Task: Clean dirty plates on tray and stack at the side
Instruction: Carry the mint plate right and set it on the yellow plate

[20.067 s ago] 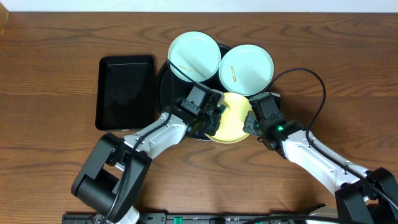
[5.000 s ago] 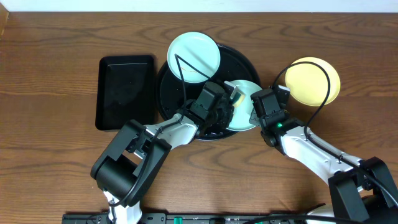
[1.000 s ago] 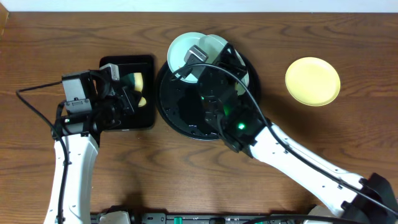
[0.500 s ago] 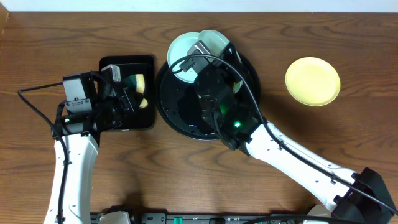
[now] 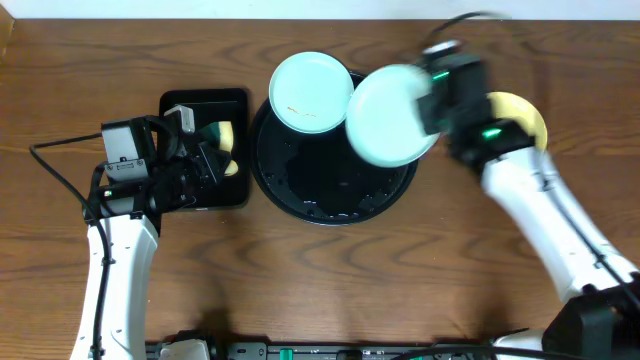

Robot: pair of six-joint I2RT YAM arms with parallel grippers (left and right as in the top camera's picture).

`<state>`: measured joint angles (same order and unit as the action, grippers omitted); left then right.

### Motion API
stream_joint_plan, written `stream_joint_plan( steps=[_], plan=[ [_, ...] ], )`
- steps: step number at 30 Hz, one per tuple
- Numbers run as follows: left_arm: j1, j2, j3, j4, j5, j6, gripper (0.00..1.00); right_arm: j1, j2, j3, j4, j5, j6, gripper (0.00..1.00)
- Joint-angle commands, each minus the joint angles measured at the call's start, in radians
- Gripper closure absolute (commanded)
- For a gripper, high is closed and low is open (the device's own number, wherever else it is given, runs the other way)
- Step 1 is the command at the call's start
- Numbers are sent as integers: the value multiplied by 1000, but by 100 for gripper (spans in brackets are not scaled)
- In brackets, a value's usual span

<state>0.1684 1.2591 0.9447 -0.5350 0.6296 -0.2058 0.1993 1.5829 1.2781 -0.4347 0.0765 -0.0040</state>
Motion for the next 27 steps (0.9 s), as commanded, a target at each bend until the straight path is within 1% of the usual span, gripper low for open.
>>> stream_joint_plan(
  steps=[1, 6, 10, 13, 17, 27],
  plan=[
    [5, 2, 4, 1, 13, 2, 92, -188, -38, 26, -35, -334, 146, 99],
    [5, 2, 4, 1, 0, 2, 92, -424, -38, -8, -54, -338, 83, 99],
    [5, 2, 4, -3, -45, 2, 92, -555, -35, -53, -50, -322, 66, 99],
    [5, 2, 4, -4, -46, 2, 92, -621, -16, -82, -18, -312, 66, 99],
    [5, 2, 4, -4, -46, 2, 92, -659, 35, -97, 24, -313, 66, 99],
    [5, 2, 4, -8, -46, 2, 92, -664, 198, -97, 97, -314, 66, 99]
  ],
)
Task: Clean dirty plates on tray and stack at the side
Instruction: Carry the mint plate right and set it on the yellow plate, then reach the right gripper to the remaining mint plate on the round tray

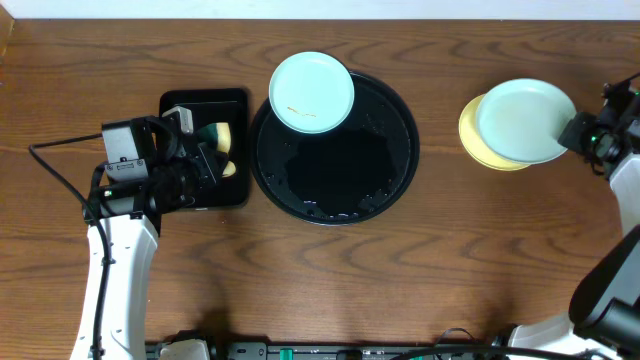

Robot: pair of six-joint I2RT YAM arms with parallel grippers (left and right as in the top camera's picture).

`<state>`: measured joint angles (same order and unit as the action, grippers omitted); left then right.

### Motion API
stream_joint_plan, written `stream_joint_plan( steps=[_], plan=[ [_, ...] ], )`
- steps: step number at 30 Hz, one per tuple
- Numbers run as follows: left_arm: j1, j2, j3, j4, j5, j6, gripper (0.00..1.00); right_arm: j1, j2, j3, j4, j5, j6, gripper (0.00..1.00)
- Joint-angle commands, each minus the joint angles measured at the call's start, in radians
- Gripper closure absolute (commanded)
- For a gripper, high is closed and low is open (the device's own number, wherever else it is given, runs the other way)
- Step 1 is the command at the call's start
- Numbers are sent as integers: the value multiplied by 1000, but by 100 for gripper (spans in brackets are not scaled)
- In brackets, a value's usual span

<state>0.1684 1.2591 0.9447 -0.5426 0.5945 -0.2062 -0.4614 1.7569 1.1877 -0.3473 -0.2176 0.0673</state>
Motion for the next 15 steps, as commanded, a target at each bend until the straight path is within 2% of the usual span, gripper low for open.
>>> stream_joint_plan(
  steps=[1, 2, 3, 4, 8, 9, 12, 15],
  plan=[
    [5, 2, 4, 0, -11, 2, 92, -3, 34, -6, 16, -23, -5, 98],
    [5, 2, 4, 0, -11, 2, 92, -3, 45, -6, 22, -27, -3, 88],
    [5, 2, 4, 0, -11, 2, 92, -2, 50, -6, 25, -27, 2, 70],
    [5, 2, 4, 0, -11, 3, 92, -2, 56, -6, 27, -27, 10, 44],
    [5, 2, 4, 0, -11, 3, 92, -2, 56, -6, 18, -42, 76, 26],
    [5, 2, 4, 0, -11, 3, 92, -2, 56, -6, 18, -57, 87, 24],
    [5, 2, 4, 0, -11, 2, 92, -2, 55, -6, 4, -153, 92, 22],
    [5, 2, 4, -7, -11, 2, 92, -2, 54, -6, -44, -256, 37, 28]
  ],
)
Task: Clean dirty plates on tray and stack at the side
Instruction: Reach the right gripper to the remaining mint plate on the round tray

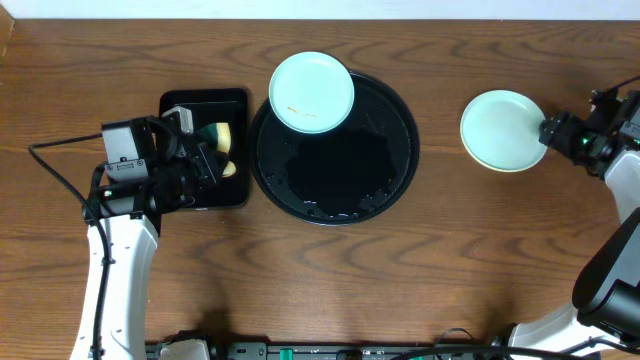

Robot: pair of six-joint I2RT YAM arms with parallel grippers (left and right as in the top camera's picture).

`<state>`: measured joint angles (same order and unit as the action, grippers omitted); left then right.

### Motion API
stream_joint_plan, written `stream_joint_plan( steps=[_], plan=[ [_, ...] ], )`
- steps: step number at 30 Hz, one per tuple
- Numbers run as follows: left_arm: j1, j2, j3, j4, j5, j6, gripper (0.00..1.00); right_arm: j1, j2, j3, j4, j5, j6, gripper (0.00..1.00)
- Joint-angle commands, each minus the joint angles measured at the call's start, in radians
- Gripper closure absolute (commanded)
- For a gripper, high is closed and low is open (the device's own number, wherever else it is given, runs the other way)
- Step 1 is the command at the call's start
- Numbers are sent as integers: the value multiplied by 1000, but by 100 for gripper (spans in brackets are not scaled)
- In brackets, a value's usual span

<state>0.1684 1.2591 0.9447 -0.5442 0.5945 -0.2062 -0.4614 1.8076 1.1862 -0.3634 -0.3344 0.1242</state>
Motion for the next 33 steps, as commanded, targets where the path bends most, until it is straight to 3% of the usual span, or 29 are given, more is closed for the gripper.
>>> stream_joint_plan(
  steps=[1, 3, 4, 9, 12, 16, 20, 24, 33],
  plan=[
    [5, 2, 4, -16, -11, 2, 92, 2, 3, -4, -45, -187, -59, 33],
    [5, 2, 4, -36, -11, 2, 91, 16, 3, -3, -66, -266, -140, 45],
    [5, 2, 4, -40, -11, 2, 92, 26, 3, 3, -84, -269, -146, 47],
    [5, 2, 4, -38, -12, 23, 91, 116, 3, 149, -317, -181, -226, 49],
    [5, 2, 4, -44, -12, 29, 92, 211, 5, 335, -501, -94, -276, 49],
    [5, 2, 4, -53, -12, 29, 92, 372, 7, 592, -624, -21, -298, 49],
    [5, 2, 4, -58, -12, 29, 92, 544, 15, 754, -603, 70, -298, 48],
    [5, 2, 4, -58, -12, 29, 92, 690, 57, 777, -499, 126, -319, 46],
    [5, 2, 4, -63, -12, 29, 92, 843, 375, 777, -192, 130, -388, 42]
  ],
)
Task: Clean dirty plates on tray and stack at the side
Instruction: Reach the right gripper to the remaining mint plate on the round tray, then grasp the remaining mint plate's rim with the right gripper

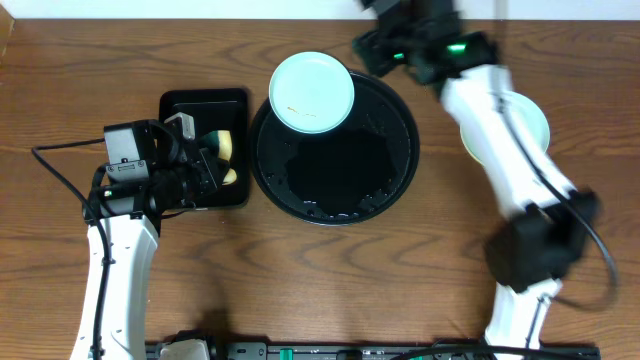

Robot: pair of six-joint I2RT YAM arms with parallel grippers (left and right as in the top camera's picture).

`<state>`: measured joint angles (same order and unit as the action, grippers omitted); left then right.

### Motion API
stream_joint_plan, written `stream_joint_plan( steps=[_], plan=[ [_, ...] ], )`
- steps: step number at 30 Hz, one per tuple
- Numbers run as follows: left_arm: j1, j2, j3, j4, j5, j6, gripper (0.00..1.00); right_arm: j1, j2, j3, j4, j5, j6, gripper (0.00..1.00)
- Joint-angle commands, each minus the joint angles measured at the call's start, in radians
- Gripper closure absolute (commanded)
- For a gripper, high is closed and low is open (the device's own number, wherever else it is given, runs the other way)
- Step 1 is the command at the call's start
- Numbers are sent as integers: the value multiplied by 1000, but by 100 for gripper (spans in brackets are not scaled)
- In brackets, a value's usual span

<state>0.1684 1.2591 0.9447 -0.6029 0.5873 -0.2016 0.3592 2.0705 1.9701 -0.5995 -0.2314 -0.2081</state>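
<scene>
A pale green plate [312, 92] with brown streaks lies on the upper left rim of the round black tray [340, 190]. My right gripper [368, 40] is blurred at the tray's far right edge, just right of that plate, and its jaws cannot be made out. At the right side of the table a stack of plates [539, 125] with a clean green one on top shows partly from under the right arm. My left gripper [212, 165] is over the small black square tray [185, 102], shut on a yellow and green sponge [227, 146].
The right arm [505, 150] stretches diagonally from the table's lower right up to the far edge and covers much of the stack. Bare wood table [330, 290] lies in front of both trays.
My right gripper was at the right edge beside the stacked green plate. Now it is at the far right rim of the round tray, near the dirty plate. The left gripper and sponge shifted slightly toward me.
My right gripper held a green plate over the round tray's right part. Then the plate was over a yellow plate at the right side, then lying on it with the gripper beside it. Now the gripper is back at the tray, without a plate.
</scene>
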Motion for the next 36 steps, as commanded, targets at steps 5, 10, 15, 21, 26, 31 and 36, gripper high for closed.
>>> stream_joint_plan(
  steps=[5, 10, 15, 21, 26, 31, 36],
  plan=[
    [5, 2, 4, -48, -54, 25, 91, 53, 274, -6, 270, 125, -69, 40],
    [5, 2, 4, -89, -153, 25, 91, 51, 363, -6, 391, 129, -43, 38],
    [5, 2, 4, -72, -163, 25, 91, 52, 406, -6, 418, 122, -39, 45],
    [5, 2, 4, -66, -163, 25, 91, 47, 417, -7, 417, 122, -39, 65],
    [5, 2, 4, -66, -163, 25, 91, 45, 417, -7, 430, 122, -38, 64],
    [5, 2, 4, -66, -163, 25, 91, 46, 419, -9, 431, 122, -21, 67],
    [5, 2, 4, -66, -163, 25, 91, 46, 419, -9, 423, 122, -21, 73]
  ],
)
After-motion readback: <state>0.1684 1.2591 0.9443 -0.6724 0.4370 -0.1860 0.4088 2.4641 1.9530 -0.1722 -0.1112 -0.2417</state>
